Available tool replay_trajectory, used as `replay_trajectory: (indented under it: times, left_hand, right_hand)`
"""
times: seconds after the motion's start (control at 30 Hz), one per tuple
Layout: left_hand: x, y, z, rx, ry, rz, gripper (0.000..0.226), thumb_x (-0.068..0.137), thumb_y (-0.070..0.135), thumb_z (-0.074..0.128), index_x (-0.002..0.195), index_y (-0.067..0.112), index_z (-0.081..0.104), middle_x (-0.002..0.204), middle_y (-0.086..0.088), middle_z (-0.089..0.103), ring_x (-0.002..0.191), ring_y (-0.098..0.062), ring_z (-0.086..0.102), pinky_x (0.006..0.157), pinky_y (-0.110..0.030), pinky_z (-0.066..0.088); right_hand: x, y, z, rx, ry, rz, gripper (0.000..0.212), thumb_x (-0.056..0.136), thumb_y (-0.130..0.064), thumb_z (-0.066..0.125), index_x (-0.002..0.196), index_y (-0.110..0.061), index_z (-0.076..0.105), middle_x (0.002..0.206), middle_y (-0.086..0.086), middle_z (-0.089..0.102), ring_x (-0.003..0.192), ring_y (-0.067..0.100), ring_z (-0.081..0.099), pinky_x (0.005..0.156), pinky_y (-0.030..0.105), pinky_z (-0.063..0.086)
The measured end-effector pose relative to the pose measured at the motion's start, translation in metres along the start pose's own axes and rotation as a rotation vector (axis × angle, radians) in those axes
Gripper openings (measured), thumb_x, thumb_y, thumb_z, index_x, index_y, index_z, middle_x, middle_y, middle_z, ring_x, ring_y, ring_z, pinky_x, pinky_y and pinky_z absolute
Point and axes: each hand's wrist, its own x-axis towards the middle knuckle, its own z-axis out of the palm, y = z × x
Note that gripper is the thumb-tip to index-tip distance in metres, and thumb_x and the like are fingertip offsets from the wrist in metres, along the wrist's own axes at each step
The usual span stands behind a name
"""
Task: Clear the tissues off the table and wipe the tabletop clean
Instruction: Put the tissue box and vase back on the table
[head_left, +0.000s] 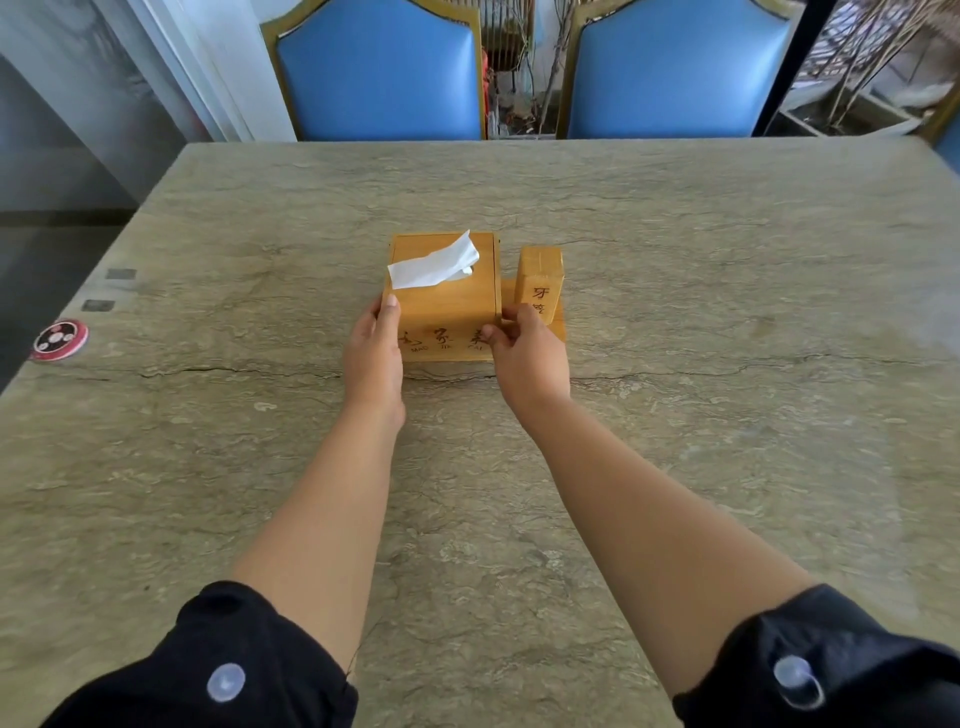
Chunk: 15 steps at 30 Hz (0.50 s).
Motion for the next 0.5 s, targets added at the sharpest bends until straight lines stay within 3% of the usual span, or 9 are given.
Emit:
replay_trajectory:
  times: [0.07,0.17,0.3,0.37,0.5]
  left_hand:
    - [-0.002,0.000,-0.001,0.024,-0.008,-0.004,0.038,0.091,0.051,0.053,0.126,0.036,0.057,0.126,0.012,0.061,0.119,-0.010,0.054,0.100,-0.030,0.040]
    - [-0.012,0.004,0.006,0.056,0.052,-0.016,0.046,0.095,0.053,0.046,0.134,0.029,0.050,0.127,0.006,0.057,0.120,-0.016,0.052,0.092,-0.030,0.037]
    - [-0.059,0.012,0.028,0.013,0.250,-0.045,0.054,0.094,0.034,0.057,0.141,0.016,0.039,0.124,0.002,0.051,0.093,-0.009,0.052,0.083,-0.028,0.036]
    - [-0.089,0.012,0.042,0.003,0.248,-0.035,0.052,0.091,0.024,0.061,0.139,0.017,0.042,0.125,0.002,0.053,0.079,-0.002,0.052,0.077,-0.024,0.040]
    - [-0.168,0.012,0.085,0.023,0.134,-0.007,0.033,0.092,0.018,0.057,0.125,0.021,0.056,0.106,0.009,0.057,0.078,0.000,0.053,0.065,-0.019,0.040]
  right_hand:
    - [-0.001,0.000,-0.002,-0.001,-0.018,-0.005,0.034,0.098,-0.031,0.051,0.128,-0.014,0.051,0.117,0.004,0.066,0.103,0.023,0.061,0.074,0.030,0.046]
    - [-0.006,0.001,-0.016,0.033,-0.099,0.010,0.038,0.100,-0.030,0.048,0.135,-0.016,0.048,0.123,0.001,0.064,0.098,0.018,0.058,0.075,0.029,0.044]
    - [-0.029,0.011,-0.054,0.043,-0.102,0.026,0.035,0.099,-0.024,0.048,0.133,-0.017,0.052,0.127,0.001,0.063,0.110,0.018,0.059,0.087,0.032,0.050]
    - [-0.048,0.020,-0.083,0.095,-0.052,0.039,0.031,0.098,-0.021,0.049,0.127,-0.018,0.058,0.120,-0.001,0.066,0.105,0.014,0.059,0.084,0.028,0.049]
    - [-0.098,0.039,-0.156,0.137,0.027,0.030,0.025,0.095,-0.019,0.051,0.116,-0.023,0.063,0.104,-0.006,0.067,0.092,0.009,0.060,0.075,0.023,0.047]
